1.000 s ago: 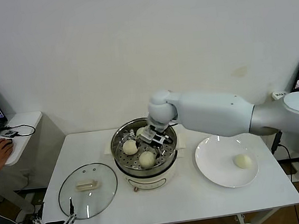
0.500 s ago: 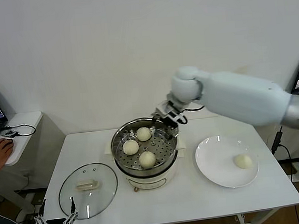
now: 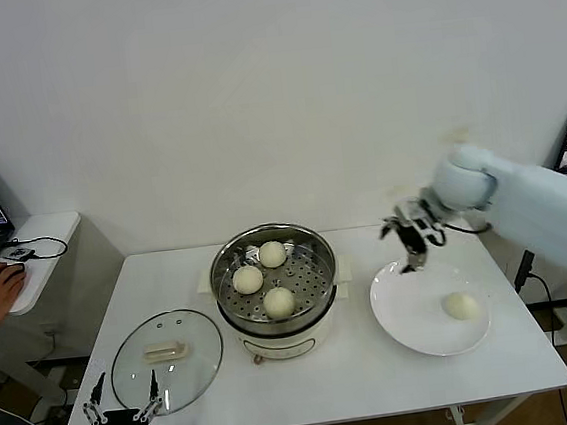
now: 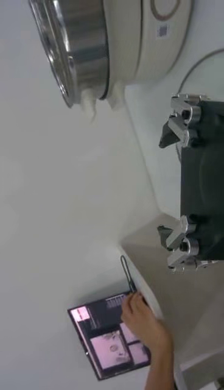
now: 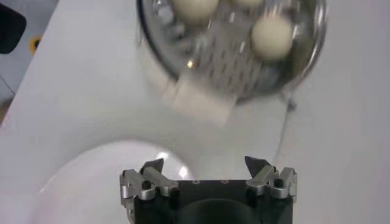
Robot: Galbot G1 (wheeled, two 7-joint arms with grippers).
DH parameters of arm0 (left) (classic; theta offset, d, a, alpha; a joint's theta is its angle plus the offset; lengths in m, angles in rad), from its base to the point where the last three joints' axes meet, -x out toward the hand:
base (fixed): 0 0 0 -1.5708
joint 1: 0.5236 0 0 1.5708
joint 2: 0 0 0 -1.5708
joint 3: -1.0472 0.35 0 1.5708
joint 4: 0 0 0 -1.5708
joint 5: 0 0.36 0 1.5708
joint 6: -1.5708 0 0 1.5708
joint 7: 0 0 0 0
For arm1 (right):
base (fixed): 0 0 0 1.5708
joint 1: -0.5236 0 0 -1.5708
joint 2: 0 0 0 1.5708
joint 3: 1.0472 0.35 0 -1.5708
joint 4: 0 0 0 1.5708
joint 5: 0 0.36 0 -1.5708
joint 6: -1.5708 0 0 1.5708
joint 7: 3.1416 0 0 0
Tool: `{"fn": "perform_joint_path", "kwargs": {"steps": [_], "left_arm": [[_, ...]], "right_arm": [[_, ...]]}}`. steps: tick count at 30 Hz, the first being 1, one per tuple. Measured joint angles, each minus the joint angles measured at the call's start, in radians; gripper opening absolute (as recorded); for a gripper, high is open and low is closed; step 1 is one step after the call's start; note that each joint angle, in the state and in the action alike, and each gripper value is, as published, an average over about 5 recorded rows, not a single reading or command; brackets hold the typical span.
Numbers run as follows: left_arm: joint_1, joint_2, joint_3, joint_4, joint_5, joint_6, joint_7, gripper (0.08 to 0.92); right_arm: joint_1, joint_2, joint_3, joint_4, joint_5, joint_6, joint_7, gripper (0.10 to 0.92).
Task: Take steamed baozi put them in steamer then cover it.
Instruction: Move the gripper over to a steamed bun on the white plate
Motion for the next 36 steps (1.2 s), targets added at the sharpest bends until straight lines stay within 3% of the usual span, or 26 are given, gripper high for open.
{"fn": "perform_joint_path", "kwargs": {"steps": [16, 36], "left_arm": [[-0.028, 0.018, 0.003, 0.007, -0.18, 0.073, 0.045, 0.823], [-0.013, 0.011, -0.025, -0.008, -0.198, 0.085, 0.057, 0.823]], "right_arm": [[-0.308, -0.113, 0.244, -0.052, -0.195, 0.024, 0.012, 0.823], [-0.455, -0.019, 0.359, -0.189, -0.336, 0.043, 0.042, 0.823]]}}
